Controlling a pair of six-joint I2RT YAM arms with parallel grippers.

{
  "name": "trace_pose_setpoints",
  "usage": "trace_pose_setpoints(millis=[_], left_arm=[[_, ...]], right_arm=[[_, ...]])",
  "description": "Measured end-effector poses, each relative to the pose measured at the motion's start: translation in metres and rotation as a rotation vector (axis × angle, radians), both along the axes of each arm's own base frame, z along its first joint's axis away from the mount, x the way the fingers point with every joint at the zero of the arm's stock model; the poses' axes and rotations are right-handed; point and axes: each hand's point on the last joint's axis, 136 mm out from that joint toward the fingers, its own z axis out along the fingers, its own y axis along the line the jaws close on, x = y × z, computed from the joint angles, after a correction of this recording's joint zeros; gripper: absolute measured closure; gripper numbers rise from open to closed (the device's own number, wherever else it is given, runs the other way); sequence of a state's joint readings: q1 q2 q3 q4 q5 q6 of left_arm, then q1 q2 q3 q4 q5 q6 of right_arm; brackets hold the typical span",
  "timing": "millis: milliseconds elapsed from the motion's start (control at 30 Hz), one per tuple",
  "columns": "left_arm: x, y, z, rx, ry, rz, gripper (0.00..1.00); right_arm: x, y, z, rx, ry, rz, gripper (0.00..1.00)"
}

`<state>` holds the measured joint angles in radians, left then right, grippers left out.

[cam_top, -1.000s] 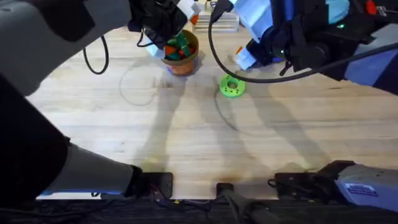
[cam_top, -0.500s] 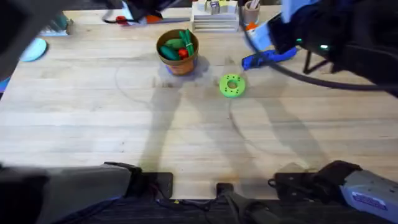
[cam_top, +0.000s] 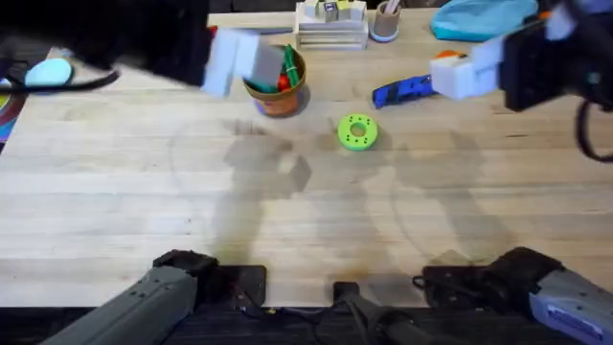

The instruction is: Pick up the gripper from the table and insert it into the empty holder that is missing its gripper. Then pick up a screw, insert it into the mounting hole, and use the screwdriver to tighten it. Finally, clean up the table by picking up the vegetable and placing it into the bucket.

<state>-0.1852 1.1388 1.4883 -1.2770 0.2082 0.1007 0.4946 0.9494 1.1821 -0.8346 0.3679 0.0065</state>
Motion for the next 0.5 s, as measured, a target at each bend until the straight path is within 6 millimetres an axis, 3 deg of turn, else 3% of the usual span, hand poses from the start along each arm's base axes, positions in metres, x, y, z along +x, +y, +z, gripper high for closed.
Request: trace_pose_setpoints(millis=[233,500], left_arm=[[-0.041,0.021,0.004,0.093,-0.005,0.006,0.008],[-0.053,0.027,0.006,0.116,-0.019,0.011,0.008]], right_arm=[[-0.027,-0.015,-0.002,-0.003,0.075,-0.029,0.01],[-0.032,-0.017,-0.004,-0.006,0.09,-0.034,0.01]])
